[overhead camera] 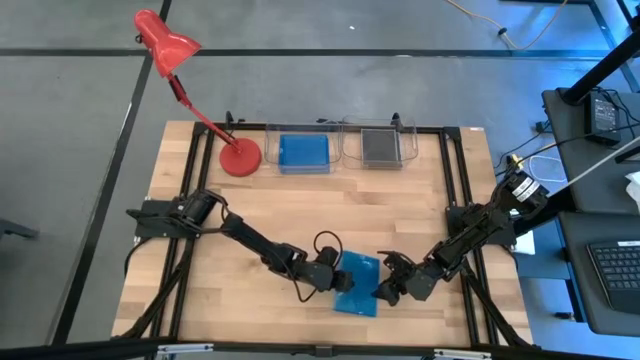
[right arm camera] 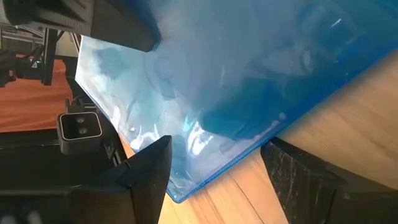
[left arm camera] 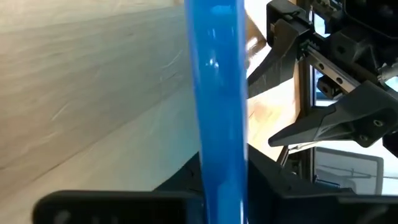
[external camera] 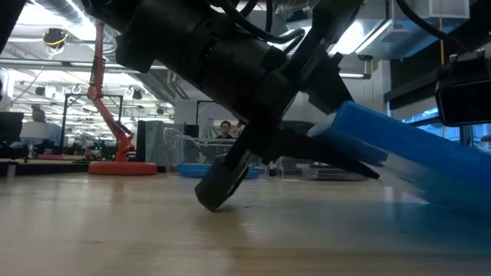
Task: Pick & place jewel cases by type
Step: Put the blue cd case into the left transparent bin
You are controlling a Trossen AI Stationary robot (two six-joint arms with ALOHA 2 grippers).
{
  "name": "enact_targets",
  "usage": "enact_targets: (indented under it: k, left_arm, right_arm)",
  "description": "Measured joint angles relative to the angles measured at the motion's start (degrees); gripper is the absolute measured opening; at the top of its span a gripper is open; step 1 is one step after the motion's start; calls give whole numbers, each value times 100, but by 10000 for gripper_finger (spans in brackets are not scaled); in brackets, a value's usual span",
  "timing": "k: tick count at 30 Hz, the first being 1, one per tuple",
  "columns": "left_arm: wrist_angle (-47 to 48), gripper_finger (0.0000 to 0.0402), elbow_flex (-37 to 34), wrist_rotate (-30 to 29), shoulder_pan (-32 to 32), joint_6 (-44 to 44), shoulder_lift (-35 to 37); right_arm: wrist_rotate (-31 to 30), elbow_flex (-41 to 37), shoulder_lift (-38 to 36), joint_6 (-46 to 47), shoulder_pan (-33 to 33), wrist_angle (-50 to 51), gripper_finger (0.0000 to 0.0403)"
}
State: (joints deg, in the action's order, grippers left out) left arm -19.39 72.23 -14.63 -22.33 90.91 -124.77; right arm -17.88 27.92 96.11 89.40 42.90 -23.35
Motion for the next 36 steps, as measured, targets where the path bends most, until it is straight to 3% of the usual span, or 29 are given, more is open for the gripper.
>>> enact_targets:
  k: [8,13,18,26,31,36]
  left_arm:
    - [-62,35,0,8,66,-68,0]
    - [-260,36,0,107,207,-103,-11]
    - [-549,33,-7,389,399,-276,-13]
    - [-611,32,-13,519,676,-784,162]
    - [-809,30,-15,535,845,-1505,681]
    - [-448,33,-37,504,1077,-2412,1398]
  right_arm:
    - [-93,-10,-164,-253,3,9,255]
    - [-202,-16,-539,-270,-8,673,255]
    - [-355,-31,-1338,-259,-8,2073,255]
    - [-1254,-20,-3135,-207,-5,3897,255]
    - [-1484,-20,-3841,-95,-8,4978,255]
    - [-2185,17,-4207,39,-12,5279,255]
